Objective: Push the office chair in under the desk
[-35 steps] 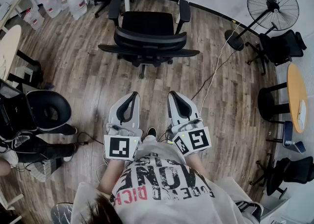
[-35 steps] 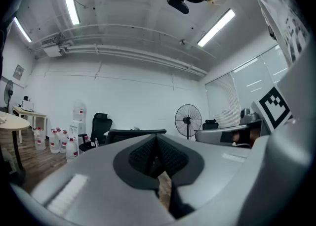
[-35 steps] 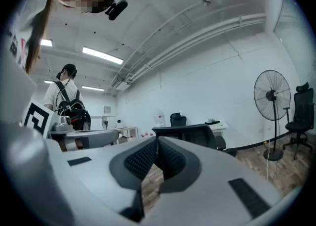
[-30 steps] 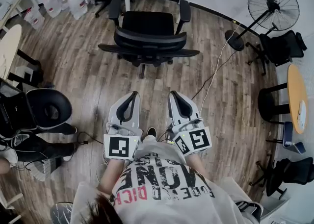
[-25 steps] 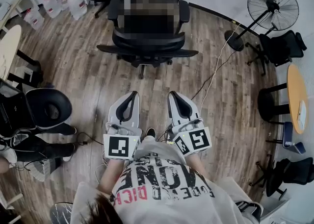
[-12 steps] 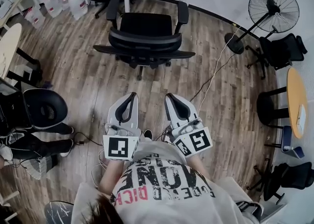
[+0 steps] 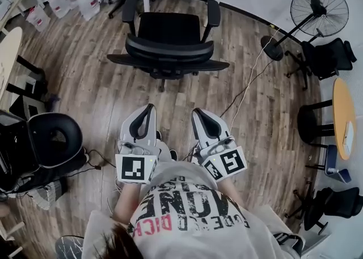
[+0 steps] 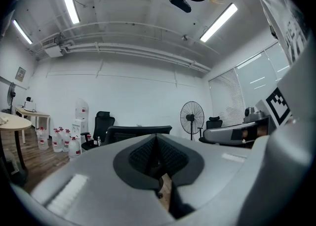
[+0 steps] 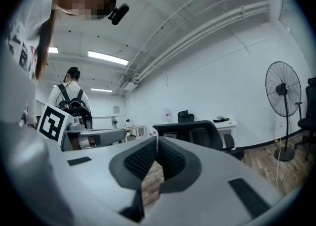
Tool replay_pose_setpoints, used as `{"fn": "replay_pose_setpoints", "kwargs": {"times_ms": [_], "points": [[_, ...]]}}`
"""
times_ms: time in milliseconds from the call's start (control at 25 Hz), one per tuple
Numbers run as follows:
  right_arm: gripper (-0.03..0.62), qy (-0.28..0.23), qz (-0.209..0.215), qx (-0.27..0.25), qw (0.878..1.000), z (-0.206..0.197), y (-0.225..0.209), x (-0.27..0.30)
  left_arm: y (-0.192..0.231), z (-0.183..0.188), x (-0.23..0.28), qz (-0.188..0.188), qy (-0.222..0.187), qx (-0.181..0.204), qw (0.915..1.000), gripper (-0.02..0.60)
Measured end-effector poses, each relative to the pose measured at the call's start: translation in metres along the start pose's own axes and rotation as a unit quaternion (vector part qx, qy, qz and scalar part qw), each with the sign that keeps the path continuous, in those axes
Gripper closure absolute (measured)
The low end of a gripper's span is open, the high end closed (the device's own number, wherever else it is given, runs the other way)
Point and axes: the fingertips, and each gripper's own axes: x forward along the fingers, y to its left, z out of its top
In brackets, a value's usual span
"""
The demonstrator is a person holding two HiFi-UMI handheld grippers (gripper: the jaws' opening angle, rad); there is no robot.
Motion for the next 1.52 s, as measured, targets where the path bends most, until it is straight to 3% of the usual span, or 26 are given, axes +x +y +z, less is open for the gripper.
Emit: {"fn": "replay_pose_setpoints", "kwargs": {"times_ms": [320, 880, 1520], "points": [[0.572, 0.028, -0.011, -0.003, 1.000, 0.003, -0.012, 0.067, 0.047, 0.006, 0.051, -0.032, 0.002, -0.003, 0.9995, 0.569], [0.572, 0.041, -0.094, -0.001, 0.995, -0.004, -0.049, 0.118, 0.090, -0.017, 0.098, -0.086, 0.049, -0.019, 0.9949, 0.571], [0.572, 0.057, -0.076, 0.000, 0.995, -0.010, -0.089, 0.126, 0.085, -0.021, 0.125, -0.069, 0.057, 0.000, 0.9960, 0.571]]}}
